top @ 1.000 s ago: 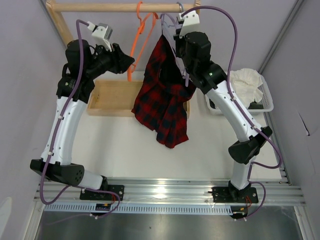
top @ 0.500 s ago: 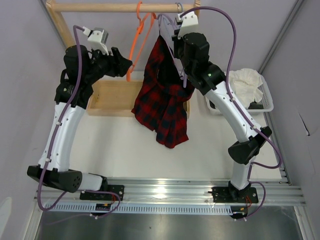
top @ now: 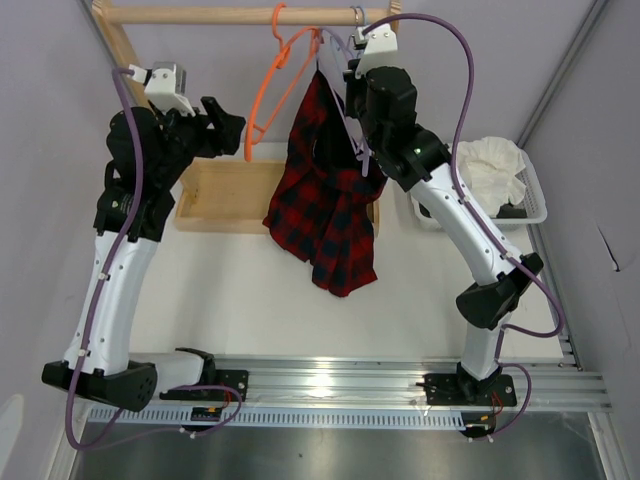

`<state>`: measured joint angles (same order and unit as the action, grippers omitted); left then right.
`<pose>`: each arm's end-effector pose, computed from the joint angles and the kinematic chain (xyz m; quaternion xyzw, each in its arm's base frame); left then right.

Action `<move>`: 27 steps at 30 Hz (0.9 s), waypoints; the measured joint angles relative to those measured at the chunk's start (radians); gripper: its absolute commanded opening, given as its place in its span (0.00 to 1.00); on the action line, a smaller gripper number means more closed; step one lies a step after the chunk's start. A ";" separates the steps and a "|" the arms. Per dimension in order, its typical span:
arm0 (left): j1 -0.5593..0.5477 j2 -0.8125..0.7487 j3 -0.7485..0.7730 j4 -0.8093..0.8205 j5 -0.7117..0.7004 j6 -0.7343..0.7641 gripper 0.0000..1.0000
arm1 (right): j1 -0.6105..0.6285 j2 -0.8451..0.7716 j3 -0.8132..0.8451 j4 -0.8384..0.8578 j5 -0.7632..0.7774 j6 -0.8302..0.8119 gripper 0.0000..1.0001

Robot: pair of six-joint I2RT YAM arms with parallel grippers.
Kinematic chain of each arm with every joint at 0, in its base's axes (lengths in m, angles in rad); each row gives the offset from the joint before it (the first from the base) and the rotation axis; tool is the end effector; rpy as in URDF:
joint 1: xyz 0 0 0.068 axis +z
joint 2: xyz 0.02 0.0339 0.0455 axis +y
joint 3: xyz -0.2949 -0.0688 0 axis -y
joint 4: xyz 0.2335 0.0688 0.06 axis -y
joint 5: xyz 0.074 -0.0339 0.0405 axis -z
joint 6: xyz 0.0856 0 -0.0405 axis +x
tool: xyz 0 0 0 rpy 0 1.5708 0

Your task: Place the skirt on the hanger

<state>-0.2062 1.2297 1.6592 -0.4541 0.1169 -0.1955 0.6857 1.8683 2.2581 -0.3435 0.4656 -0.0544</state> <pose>0.2599 -0.0646 0.5393 0.0446 0.7143 -0.1801 0.6748 0.3726 0.2552 0.5466 -0.0874 0.6868 0.0670 0.7185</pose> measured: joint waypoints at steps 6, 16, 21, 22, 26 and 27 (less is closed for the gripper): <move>0.000 -0.019 -0.059 0.011 -0.020 -0.012 0.79 | 0.005 0.000 -0.012 0.017 0.001 0.021 0.34; 0.000 -0.035 -0.107 0.026 -0.016 -0.034 0.80 | 0.011 -0.050 -0.076 0.000 -0.033 0.101 0.73; 0.000 -0.037 -0.110 0.033 -0.005 -0.042 0.80 | 0.011 -0.141 -0.167 -0.026 -0.069 0.145 0.79; 0.000 -0.039 -0.110 0.035 -0.002 -0.044 0.80 | 0.011 -0.155 -0.172 -0.034 -0.076 0.154 0.79; 0.000 -0.050 -0.111 0.035 -0.002 -0.050 0.81 | 0.011 -0.230 -0.219 -0.044 -0.096 0.195 0.82; 0.000 -0.054 -0.111 0.034 -0.006 -0.050 0.81 | 0.010 -0.251 -0.238 -0.045 -0.101 0.204 0.82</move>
<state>-0.2062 1.1759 1.5482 -0.4206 0.1104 -0.2451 0.6960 1.6176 2.0197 -0.3882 0.3641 0.1493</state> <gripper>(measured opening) 0.806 0.810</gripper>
